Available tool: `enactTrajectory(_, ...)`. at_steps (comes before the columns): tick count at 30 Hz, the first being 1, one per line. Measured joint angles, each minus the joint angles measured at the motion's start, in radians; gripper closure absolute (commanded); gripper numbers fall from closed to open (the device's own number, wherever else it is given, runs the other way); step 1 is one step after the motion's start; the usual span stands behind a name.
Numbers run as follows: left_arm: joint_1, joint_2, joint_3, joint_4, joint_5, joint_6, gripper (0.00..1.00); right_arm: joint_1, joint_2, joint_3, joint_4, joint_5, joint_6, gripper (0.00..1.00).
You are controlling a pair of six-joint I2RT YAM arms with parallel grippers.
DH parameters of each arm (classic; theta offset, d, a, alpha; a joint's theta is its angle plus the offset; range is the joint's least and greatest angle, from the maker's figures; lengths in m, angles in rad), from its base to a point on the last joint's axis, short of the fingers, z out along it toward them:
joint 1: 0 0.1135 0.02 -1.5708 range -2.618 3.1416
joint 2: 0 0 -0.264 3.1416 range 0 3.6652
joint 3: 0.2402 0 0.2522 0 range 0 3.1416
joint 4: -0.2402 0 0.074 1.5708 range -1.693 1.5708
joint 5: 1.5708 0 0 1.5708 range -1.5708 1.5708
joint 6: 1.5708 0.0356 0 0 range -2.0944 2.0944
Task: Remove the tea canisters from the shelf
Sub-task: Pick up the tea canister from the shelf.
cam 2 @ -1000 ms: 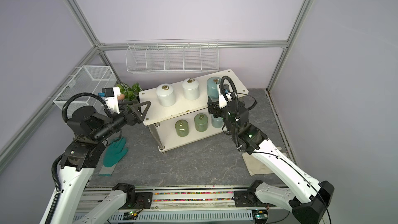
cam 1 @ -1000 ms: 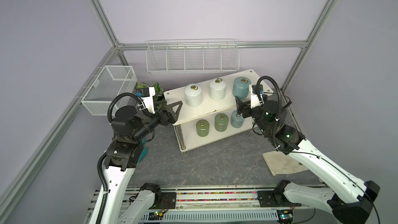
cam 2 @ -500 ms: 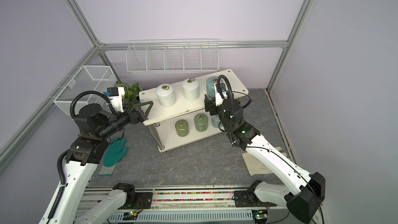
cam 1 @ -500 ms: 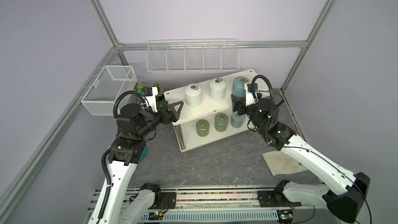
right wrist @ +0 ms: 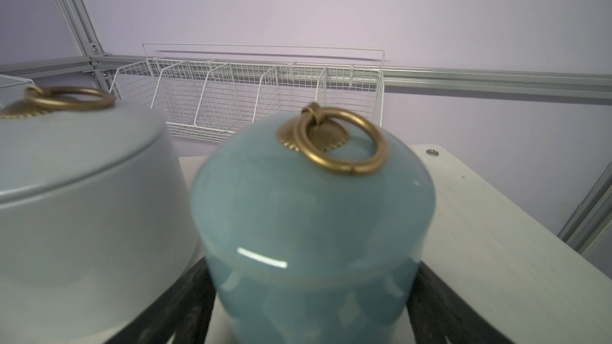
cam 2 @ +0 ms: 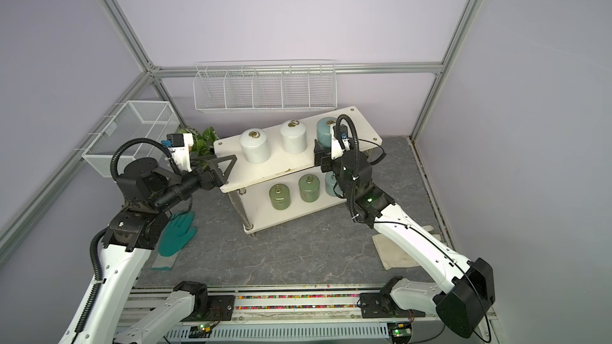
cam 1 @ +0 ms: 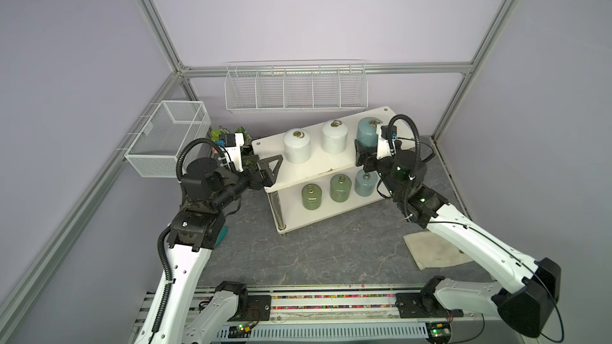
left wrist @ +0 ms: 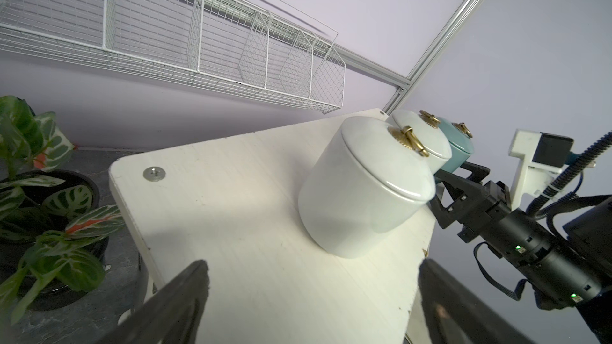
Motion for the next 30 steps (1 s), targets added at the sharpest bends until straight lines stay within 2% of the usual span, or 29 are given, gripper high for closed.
enactTrajectory(9, 0.000, 0.000, 0.000, 0.000, 0.000, 0.002, 0.00, -0.011, 0.027, -0.002, 0.066, 0.000, 0.005, 0.11)
enactTrajectory(23, 0.000, 0.000, 0.000, 0.000, 0.000, 0.005, 0.00, -0.013, 0.069, 0.035, 0.071, 0.028, -0.010, 0.11)
enactTrajectory(30, 0.000, 0.000, 0.000, 0.000, 0.000, 0.010, 0.00, -0.017, 0.074, 0.039, 0.072, 0.032, -0.016, 0.00)
